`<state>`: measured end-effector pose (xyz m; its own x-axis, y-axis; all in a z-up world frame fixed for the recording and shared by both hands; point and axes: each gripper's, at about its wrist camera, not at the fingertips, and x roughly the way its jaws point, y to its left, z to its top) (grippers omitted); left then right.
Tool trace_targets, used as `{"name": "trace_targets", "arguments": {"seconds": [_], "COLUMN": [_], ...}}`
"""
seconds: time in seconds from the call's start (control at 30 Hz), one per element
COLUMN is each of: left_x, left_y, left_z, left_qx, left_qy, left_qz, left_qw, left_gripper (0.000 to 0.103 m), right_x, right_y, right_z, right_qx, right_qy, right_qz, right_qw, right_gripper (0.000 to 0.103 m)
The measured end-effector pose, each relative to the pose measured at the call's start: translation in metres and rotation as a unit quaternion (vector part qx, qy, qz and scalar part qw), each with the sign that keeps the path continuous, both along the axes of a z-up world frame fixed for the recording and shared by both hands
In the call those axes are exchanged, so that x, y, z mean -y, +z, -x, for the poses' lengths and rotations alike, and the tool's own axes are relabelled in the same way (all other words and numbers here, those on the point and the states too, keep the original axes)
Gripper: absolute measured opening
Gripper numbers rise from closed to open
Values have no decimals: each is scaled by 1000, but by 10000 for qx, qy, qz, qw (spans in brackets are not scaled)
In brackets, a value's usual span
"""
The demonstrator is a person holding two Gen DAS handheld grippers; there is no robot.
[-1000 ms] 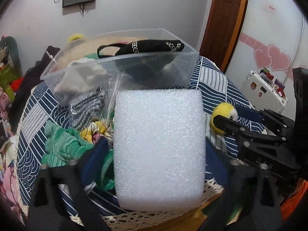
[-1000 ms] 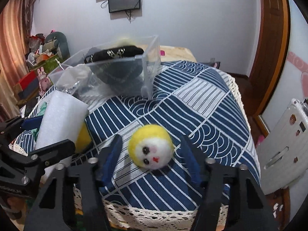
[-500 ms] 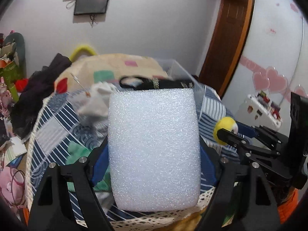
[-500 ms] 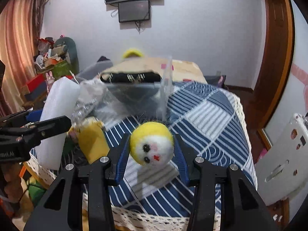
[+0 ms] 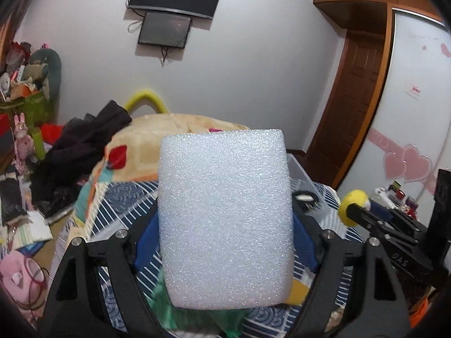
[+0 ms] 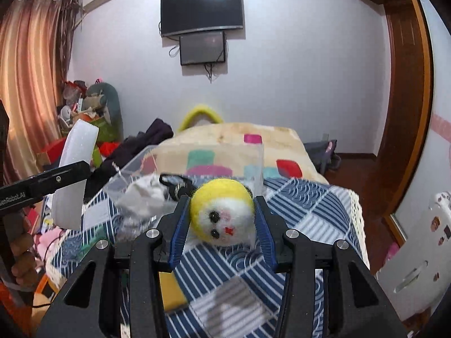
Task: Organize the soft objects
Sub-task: 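Lower the foam block and the doll into the box and open both tools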
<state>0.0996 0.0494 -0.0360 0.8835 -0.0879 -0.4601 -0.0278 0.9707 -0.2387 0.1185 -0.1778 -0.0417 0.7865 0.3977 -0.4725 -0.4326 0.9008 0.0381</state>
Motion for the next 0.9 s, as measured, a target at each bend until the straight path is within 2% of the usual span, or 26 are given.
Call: {"name": "trace_targets", "arguments": {"seconds": [0.33, 0.5, 0.7, 0.9], "left_x": [-6, -5, -9, -12], "left_y": [5, -2, -23, -43], "left_z": [-42, -66, -91, -110], "left_qx": [47, 6, -234, -541], "left_qy": [138, 169, 259, 331], "left_qz": [-168, -266, -191, -182], "left_qw": [9998, 9995, 9992, 9978], "left_gripper": [80, 80, 80, 80], "right_x": [-21, -35, -50, -60], "right_y": [14, 13, 1, -21], "right_z": [-30, -44, -64, -85], "right_qx": [237, 265, 97, -303], "right_qy": [44, 136, 181, 99], "right_qz": [-89, -41, 112, 322], "right_qw": [9997, 9995, 9997, 9990], "right_gripper": [42, 42, 42, 42]}}
